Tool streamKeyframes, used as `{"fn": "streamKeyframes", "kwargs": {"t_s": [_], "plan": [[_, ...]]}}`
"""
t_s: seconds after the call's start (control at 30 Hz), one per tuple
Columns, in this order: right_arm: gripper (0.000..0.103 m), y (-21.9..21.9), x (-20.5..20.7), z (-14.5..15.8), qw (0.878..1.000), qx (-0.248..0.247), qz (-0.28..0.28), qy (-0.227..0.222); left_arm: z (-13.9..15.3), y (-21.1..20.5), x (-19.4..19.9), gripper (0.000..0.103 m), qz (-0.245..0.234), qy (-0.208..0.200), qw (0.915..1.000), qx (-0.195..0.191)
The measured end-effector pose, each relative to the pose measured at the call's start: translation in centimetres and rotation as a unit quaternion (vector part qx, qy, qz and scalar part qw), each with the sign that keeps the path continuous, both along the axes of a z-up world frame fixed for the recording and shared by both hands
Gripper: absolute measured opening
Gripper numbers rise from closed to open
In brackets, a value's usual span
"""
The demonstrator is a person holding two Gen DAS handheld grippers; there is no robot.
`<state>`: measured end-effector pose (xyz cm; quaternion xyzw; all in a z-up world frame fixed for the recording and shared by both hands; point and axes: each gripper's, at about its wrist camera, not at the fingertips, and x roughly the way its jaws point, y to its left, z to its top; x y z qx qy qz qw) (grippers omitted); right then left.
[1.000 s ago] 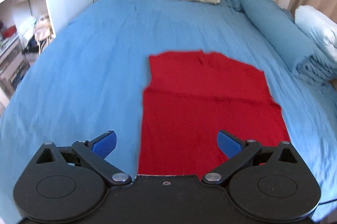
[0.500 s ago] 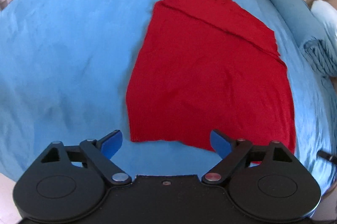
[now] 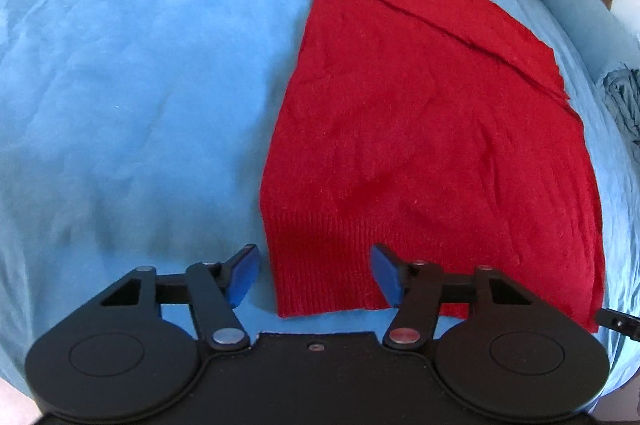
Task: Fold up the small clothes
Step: 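Lower both tools to the ribbed hem of the folded red sweater, then grasp the hem with both tools and fold it up toward the collar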
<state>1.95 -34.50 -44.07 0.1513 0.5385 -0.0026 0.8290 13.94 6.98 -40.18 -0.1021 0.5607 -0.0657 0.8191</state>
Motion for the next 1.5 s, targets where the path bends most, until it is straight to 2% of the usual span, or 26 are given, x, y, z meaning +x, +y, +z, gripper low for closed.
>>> {"fn": "streamKeyframes", "kwargs": {"t_s": [0.07,0.27,0.4,0.57,0.7,0.73,0.77,0.8,0.83,0.9,1.0,1.17,1.3,1.5], "plan": [[0.084,-0.1,-0.1,-0.4,1.0,0.005,-0.005,0.009,-0.2,0.2,0.0,0.054,-0.003,0.004,1.0,0.004],[0.079,-0.4,-0.2,-0.8,0.999,0.015,-0.018,0.022,-0.5,0.5,0.3,0.048,-0.006,0.016,0.9998,-0.007],[0.078,-0.4,0.0,-0.7,0.999,0.02,-0.027,0.029,-0.7,0.5,0.5,0.047,-0.018,0.032,0.9992,-0.013],[0.07,-0.9,0.3,-1.2,0.998,0.02,-0.044,0.033,-0.9,0.2,1.0,0.047,-0.027,0.046,0.9985,-0.008],[0.059,-1.2,0.6,-1.1,0.997,0.013,-0.057,0.042,-0.9,-0.8,1.9,0.039,-0.037,0.062,0.9972,0.021],[0.054,-1.1,0.7,-0.9,0.997,0.01,-0.058,0.044,-0.9,-1.0,2.1,0.031,-0.04,0.064,0.9968,0.024],[0.052,-1.0,0.9,-0.8,0.997,0.006,-0.057,0.045,-0.8,-1.1,2.2,0.015,-0.043,0.068,0.9964,0.025],[0.045,-0.9,1.0,-0.6,0.997,0.003,-0.056,0.045,-0.8,-1.1,2.4,0.01,-0.045,0.073,0.9961,0.022],[0.036,-0.7,1.3,-0.6,0.997,0.002,-0.054,0.046,-0.8,-1.2,2.6,0.008,-0.043,0.077,0.9959,0.021],[0.024,-0.3,1.9,-0.7,0.998,0.0,-0.051,0.047,-0.6,-1.4,3.1,0.008,-0.043,0.083,0.9953,0.024],[0.021,0.0,2.3,-0.1,0.998,-0.007,-0.047,0.048,-0.1,-1.7,3.5,0.007,-0.048,0.082,0.9951,0.029],[0.02,-0.7,2.2,3.0,0.998,0.01,-0.053,0.027,2.5,-0.5,3.4,0.006,-0.038,0.068,0.9969,0.014],[0.019,-2.2,2.9,6.7,0.996,0.052,-0.068,0.007,5.9,0.6,3.9,0.006,-0.024,0.044,0.9987,-0.002],[0.019,-3.3,6.0,13.0,0.993,0.069,-0.09,-0.034,11.3,1.3,6.9,0.005,0.0,-0.004,0.9993,-0.038]]}}
